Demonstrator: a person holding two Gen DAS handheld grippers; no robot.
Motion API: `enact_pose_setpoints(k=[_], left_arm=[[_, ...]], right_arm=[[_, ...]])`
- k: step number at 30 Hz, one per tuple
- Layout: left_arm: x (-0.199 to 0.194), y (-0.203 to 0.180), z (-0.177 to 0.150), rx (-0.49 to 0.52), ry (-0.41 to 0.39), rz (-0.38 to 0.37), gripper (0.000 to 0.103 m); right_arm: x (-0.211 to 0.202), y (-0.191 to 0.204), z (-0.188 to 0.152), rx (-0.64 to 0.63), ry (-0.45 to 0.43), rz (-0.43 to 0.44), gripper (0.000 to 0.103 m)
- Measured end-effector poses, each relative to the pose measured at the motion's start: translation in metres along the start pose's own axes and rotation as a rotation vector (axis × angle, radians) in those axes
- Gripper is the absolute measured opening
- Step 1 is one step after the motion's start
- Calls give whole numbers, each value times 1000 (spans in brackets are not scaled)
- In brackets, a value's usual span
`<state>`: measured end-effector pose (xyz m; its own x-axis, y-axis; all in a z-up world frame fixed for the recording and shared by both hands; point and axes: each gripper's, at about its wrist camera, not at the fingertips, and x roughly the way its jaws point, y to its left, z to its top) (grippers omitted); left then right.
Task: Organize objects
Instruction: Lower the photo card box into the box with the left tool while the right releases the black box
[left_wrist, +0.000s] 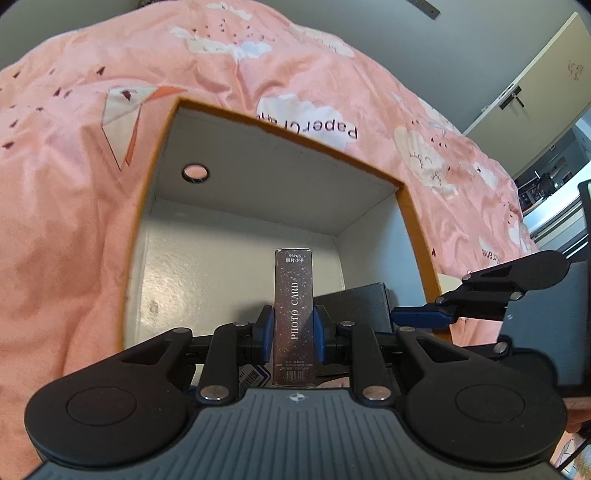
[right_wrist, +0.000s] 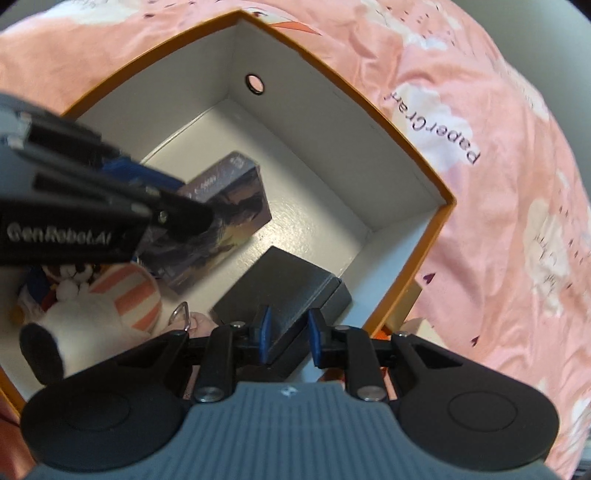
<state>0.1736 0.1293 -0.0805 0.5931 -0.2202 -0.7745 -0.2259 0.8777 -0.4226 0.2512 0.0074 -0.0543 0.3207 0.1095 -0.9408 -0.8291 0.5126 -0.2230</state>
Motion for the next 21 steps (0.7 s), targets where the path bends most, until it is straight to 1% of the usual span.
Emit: enact_pose_setpoints(k=[2, 3, 4, 5, 6, 8, 10, 15, 19, 21], left_arm=[[7, -3, -2, 11, 15, 20, 25], [10, -5, -3, 23, 15, 38, 24], [11, -7, -4, 42, 12, 61, 25], [12, -9, -5, 53, 12, 77, 25], [13, -9, -5, 57, 15, 78, 25], [13, -6, -5, 49, 25, 62, 24], [14, -3, -5, 29, 31, 48, 24], [20, 3, -6, -7, 52, 26, 25], [22, 2, -7, -7, 66, 36, 25], [22, 0, -6, 5, 79, 58, 25]], right_arm=[[2, -1, -2, -4, 6, 15, 20], [4, 0, -3, -13, 11, 8, 18], [7, 1, -3, -24, 15, 3, 11], [11, 2, -3, -33, 24, 18, 0], [14, 4, -4, -41, 27, 36, 0], [17, 11, -3, -79, 29, -9, 0], [15, 15, -2, -99, 25, -14, 1], [7, 9, -3, -52, -19, -27, 2], [3, 9, -6, -30, -43, -28, 2], [2, 10, -8, -27, -54, -33, 2]])
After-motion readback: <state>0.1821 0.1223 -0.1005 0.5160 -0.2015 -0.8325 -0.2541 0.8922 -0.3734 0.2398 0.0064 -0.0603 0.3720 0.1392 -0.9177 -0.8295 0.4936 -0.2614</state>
